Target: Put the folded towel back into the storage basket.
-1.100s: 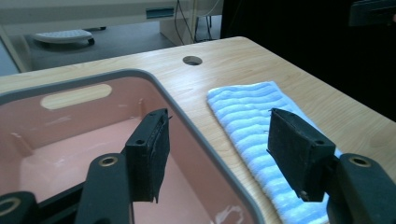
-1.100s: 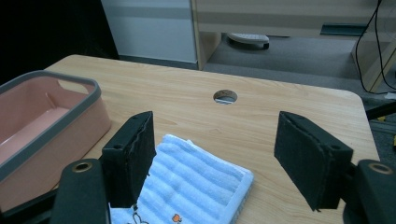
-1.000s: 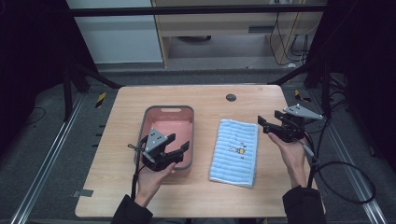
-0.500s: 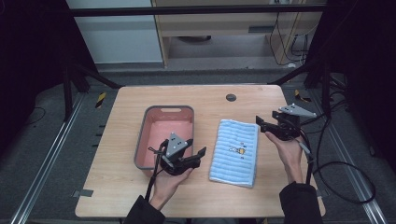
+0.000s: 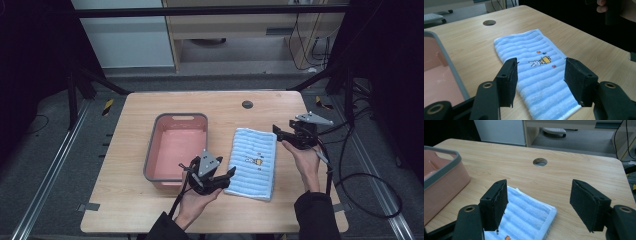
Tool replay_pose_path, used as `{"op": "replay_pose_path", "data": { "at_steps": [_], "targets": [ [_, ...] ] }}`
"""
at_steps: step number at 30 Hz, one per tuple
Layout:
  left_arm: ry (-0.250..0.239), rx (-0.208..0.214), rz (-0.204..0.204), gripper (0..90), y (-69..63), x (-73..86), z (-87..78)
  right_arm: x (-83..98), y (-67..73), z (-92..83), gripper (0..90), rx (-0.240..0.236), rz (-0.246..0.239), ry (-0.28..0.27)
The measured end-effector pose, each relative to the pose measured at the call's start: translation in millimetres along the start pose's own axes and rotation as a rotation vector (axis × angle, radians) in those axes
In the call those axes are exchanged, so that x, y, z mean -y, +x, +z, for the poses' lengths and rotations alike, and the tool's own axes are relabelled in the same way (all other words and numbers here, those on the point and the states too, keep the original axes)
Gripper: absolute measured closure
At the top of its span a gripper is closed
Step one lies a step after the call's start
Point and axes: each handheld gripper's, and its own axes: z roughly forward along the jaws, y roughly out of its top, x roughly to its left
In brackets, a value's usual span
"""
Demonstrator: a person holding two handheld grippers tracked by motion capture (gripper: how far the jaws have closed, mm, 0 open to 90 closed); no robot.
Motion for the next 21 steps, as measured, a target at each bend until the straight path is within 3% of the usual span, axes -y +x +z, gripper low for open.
{"op": "replay_pose_path", "data": {
  "at_steps": [5, 10, 21],
  "targets": [
    [0.023, -0.010, 0.015, 44.0, -5.0, 5.9, 6.6, 3.9, -3.2, 6.0, 31.0, 0.010, -0.001, 0.013],
    [0.040, 0.001, -0.002, 44.5, -6.2, 11.5, 12.1, 9.0, -6.9, 11.5, 31.2, 0.016, 0.018, 0.019],
    [0.092, -0.010, 0.009, 47.1, -10.8, 26.9, 25.1, 14.2, -5.8, 24.0, 32.1, 0.025, -0.011, 0.060]
  ]
}}
